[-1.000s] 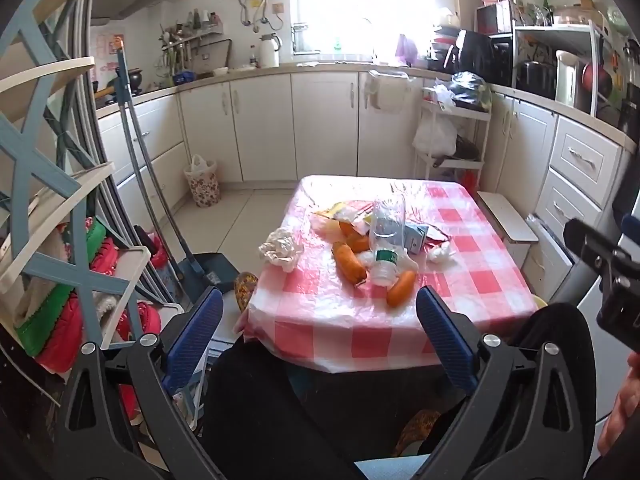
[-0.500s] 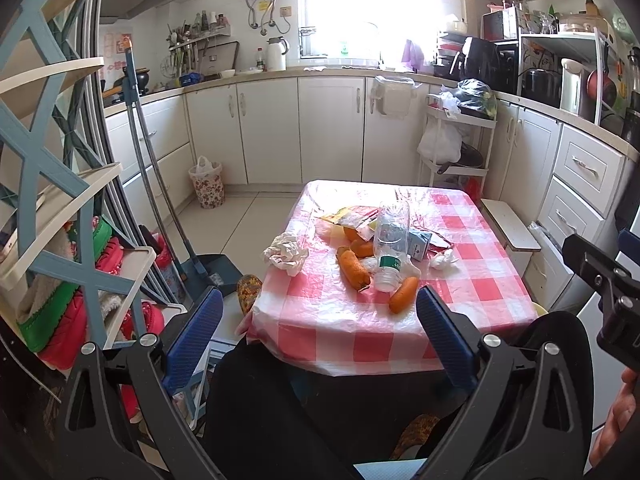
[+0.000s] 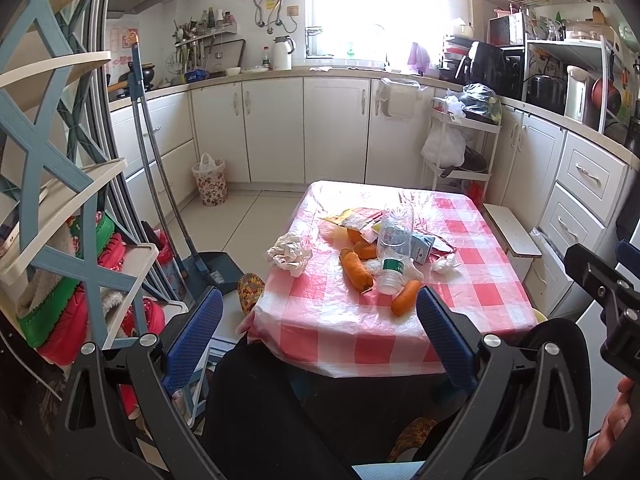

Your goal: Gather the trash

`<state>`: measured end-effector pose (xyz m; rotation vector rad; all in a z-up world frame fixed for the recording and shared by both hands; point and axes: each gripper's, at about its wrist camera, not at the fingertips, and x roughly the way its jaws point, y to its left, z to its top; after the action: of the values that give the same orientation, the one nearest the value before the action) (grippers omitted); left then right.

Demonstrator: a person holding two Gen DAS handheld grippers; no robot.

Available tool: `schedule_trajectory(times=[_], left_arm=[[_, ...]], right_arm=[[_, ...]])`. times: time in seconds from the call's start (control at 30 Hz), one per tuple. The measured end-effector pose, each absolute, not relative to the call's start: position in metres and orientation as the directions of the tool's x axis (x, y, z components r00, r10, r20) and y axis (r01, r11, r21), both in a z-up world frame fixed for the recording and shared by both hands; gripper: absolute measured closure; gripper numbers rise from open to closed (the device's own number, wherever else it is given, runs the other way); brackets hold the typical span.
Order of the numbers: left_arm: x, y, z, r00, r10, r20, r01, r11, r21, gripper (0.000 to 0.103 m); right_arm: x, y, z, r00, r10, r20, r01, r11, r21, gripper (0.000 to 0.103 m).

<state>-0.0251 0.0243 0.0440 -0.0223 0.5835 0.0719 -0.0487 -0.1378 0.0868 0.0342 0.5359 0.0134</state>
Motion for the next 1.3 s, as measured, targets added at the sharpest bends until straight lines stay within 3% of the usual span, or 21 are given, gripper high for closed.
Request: schedule_trajectory(times=[0.87,1.1,1.3], left_arm=[[-0.019,0.044,0.038,0.821,0.103,-0.561,-0.127,0.992,-0.004,0.009],[0.018,0.08,0.013,0.774,0.172,-0.609,-0.195,0.98,0.028,0.009],[0.091,0.093,-0.034,0.699,0.123,-0.704,-0.123,0.991,0.052,0.009]], right_arm=[[-0.043,-0.146,0.079,0.852,0.057,-0.52,-0.012,0.996,0.089,0.006],[-0.023,-0.151,0.058,0.826,0.083,-0.558,-0.032,0.994,0.1,0.006],[0.007,-0.16,0.028,0.772,0.106,-0.627,-0.033,0.991,0.128,0.006]])
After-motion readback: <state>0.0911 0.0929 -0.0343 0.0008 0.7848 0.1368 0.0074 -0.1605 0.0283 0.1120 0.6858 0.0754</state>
